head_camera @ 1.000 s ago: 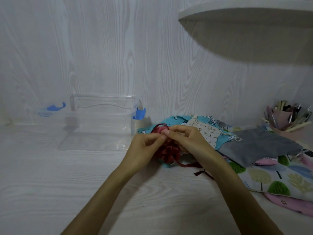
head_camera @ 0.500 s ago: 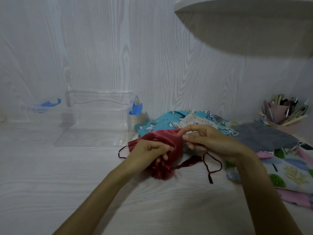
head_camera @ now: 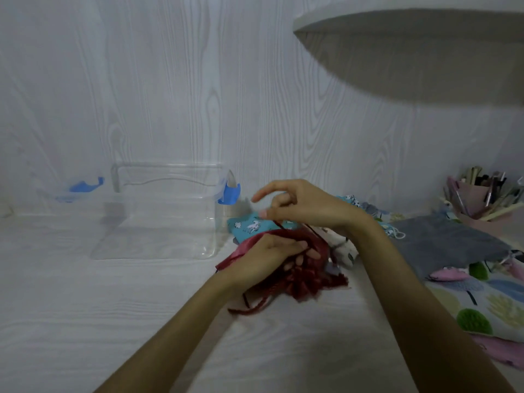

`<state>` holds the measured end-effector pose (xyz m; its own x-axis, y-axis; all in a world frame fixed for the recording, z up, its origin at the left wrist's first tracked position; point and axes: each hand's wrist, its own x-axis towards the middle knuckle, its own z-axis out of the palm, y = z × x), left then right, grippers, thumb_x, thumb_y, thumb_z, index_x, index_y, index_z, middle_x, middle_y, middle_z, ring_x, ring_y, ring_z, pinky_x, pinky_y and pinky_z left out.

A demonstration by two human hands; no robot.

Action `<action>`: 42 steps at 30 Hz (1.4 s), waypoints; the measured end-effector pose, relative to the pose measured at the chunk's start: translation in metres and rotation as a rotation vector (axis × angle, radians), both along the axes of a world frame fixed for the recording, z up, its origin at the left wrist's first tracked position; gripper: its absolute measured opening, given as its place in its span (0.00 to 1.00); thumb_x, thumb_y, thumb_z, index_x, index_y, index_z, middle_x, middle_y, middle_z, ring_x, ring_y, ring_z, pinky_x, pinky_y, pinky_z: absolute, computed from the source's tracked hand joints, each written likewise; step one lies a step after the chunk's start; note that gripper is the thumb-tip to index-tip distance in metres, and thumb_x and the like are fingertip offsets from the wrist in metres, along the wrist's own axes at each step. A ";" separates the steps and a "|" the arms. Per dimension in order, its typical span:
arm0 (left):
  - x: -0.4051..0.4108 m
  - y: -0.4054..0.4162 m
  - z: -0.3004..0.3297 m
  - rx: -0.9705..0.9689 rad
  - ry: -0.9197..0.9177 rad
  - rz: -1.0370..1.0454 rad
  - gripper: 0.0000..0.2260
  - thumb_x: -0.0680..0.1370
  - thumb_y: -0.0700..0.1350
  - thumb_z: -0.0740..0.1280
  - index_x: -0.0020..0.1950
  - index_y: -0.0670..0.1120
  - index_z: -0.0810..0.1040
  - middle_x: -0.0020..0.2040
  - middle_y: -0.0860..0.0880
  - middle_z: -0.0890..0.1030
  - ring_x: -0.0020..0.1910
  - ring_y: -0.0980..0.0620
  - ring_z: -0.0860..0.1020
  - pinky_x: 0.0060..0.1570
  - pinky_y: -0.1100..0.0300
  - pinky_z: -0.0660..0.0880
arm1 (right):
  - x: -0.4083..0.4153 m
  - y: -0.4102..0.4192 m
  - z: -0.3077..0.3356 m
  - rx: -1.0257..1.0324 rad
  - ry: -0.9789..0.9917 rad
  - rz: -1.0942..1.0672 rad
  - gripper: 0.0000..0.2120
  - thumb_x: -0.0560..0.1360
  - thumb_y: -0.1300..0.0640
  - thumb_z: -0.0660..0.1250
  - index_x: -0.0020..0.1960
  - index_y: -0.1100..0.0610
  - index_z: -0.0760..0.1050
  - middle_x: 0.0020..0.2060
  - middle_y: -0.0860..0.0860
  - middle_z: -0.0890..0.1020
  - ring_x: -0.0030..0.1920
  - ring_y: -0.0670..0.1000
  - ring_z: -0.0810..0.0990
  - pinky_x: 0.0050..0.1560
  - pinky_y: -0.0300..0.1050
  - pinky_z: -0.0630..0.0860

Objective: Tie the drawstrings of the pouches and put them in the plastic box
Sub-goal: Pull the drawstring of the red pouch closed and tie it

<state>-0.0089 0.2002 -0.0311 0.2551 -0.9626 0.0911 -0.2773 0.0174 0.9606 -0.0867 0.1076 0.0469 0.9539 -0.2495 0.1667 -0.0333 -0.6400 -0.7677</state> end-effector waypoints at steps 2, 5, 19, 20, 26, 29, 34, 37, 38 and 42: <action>0.008 -0.013 0.013 0.071 0.024 -0.048 0.14 0.80 0.48 0.61 0.49 0.42 0.83 0.34 0.53 0.78 0.30 0.60 0.72 0.37 0.68 0.70 | 0.014 -0.008 0.008 0.035 -0.055 -0.029 0.14 0.76 0.59 0.67 0.61 0.56 0.75 0.36 0.50 0.82 0.38 0.39 0.79 0.46 0.25 0.73; 0.017 -0.031 0.024 0.184 0.109 -0.077 0.11 0.79 0.47 0.63 0.52 0.44 0.82 0.48 0.47 0.85 0.49 0.52 0.81 0.55 0.58 0.77 | 0.029 -0.024 0.002 -0.133 -0.063 -0.181 0.15 0.78 0.52 0.64 0.63 0.54 0.73 0.51 0.51 0.83 0.51 0.41 0.78 0.45 0.24 0.70; 0.059 -0.053 0.050 0.077 0.374 0.047 0.15 0.79 0.47 0.61 0.53 0.38 0.81 0.33 0.53 0.77 0.31 0.58 0.70 0.39 0.66 0.69 | -0.012 -0.063 0.003 -0.196 -0.033 -0.102 0.17 0.77 0.65 0.63 0.61 0.48 0.74 0.56 0.42 0.80 0.49 0.43 0.81 0.50 0.38 0.78; 0.057 -0.052 0.055 0.067 0.342 0.032 0.16 0.79 0.46 0.60 0.56 0.35 0.79 0.30 0.53 0.75 0.27 0.59 0.69 0.35 0.68 0.69 | -0.008 -0.063 0.001 -0.196 -0.050 -0.097 0.17 0.77 0.64 0.63 0.61 0.48 0.74 0.55 0.42 0.80 0.48 0.47 0.81 0.49 0.39 0.78; 0.061 -0.043 0.060 0.102 0.167 0.037 0.14 0.79 0.48 0.63 0.39 0.44 0.82 0.26 0.55 0.74 0.27 0.59 0.69 0.33 0.70 0.69 | 0.005 -0.070 -0.009 -0.178 -0.148 -0.271 0.06 0.71 0.55 0.72 0.47 0.51 0.85 0.38 0.44 0.85 0.38 0.41 0.82 0.44 0.42 0.80; 0.067 -0.042 0.053 0.101 0.207 0.062 0.11 0.79 0.46 0.63 0.43 0.44 0.83 0.28 0.55 0.78 0.29 0.60 0.72 0.38 0.70 0.72 | 0.000 -0.071 -0.009 -0.082 -0.219 -0.321 0.05 0.71 0.57 0.72 0.46 0.54 0.85 0.30 0.42 0.84 0.31 0.39 0.79 0.34 0.29 0.73; 0.061 -0.039 0.054 0.040 0.472 0.107 0.08 0.77 0.44 0.65 0.46 0.44 0.84 0.34 0.52 0.83 0.30 0.62 0.79 0.29 0.72 0.73 | -0.027 -0.071 0.008 0.007 -0.076 -0.152 0.12 0.69 0.46 0.67 0.40 0.54 0.83 0.38 0.45 0.85 0.41 0.42 0.81 0.51 0.35 0.73; 0.056 -0.040 0.056 0.018 0.495 0.096 0.09 0.76 0.45 0.67 0.52 0.44 0.83 0.36 0.52 0.84 0.34 0.62 0.81 0.33 0.72 0.76 | -0.042 -0.066 0.022 -0.006 0.055 -0.043 0.15 0.72 0.44 0.63 0.31 0.50 0.76 0.30 0.49 0.80 0.30 0.45 0.72 0.38 0.32 0.70; 0.055 -0.041 0.055 0.003 0.489 0.106 0.10 0.76 0.46 0.67 0.52 0.44 0.83 0.38 0.51 0.84 0.36 0.61 0.81 0.37 0.71 0.78 | -0.048 -0.064 0.028 -0.019 0.095 -0.014 0.17 0.73 0.41 0.63 0.30 0.50 0.75 0.28 0.49 0.78 0.28 0.44 0.71 0.34 0.31 0.69; 0.062 -0.040 0.053 -0.054 0.526 0.197 0.07 0.76 0.45 0.67 0.48 0.45 0.83 0.39 0.51 0.85 0.39 0.61 0.83 0.42 0.71 0.78 | -0.085 -0.055 0.055 -0.072 0.222 -0.052 0.25 0.71 0.34 0.59 0.35 0.53 0.81 0.26 0.52 0.79 0.25 0.49 0.73 0.30 0.31 0.70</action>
